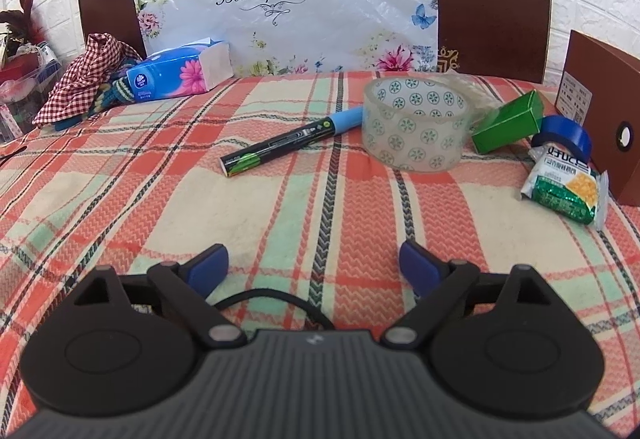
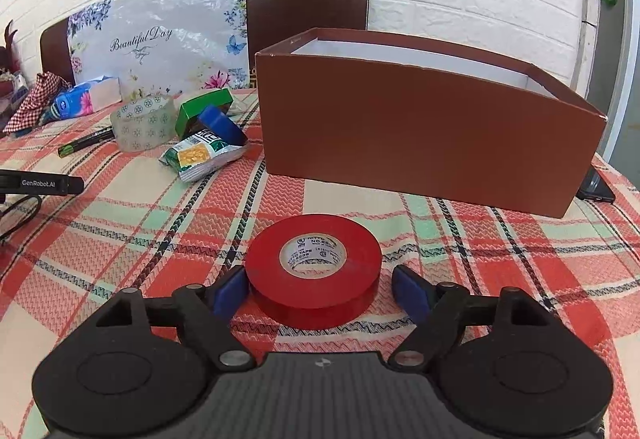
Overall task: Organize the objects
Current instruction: 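Grasp the red tape roll with the left gripper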
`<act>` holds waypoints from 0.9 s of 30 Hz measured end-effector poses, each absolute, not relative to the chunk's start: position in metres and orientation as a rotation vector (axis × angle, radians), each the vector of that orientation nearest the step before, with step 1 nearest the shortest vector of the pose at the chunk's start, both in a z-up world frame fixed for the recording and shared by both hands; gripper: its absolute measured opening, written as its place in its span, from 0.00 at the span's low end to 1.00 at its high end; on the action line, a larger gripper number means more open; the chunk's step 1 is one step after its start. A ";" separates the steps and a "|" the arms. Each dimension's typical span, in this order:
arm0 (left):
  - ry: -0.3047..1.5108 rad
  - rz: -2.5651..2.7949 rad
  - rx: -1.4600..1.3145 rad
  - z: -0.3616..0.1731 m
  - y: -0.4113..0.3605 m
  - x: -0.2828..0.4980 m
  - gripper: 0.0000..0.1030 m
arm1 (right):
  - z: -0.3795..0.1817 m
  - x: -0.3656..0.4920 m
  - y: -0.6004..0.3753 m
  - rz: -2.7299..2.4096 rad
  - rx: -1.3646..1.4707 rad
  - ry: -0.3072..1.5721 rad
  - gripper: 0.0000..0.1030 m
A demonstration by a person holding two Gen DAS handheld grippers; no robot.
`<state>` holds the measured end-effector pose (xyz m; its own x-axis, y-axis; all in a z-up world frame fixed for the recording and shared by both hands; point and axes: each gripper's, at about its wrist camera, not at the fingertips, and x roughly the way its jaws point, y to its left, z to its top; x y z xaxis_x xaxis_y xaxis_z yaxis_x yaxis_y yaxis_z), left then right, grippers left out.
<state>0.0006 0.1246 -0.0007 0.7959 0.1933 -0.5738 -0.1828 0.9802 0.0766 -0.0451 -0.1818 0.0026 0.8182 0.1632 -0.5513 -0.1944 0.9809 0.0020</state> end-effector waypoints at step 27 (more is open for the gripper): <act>0.940 -0.451 -0.144 0.038 -0.058 0.005 0.61 | 0.003 -0.064 -0.214 0.242 -0.078 0.603 0.74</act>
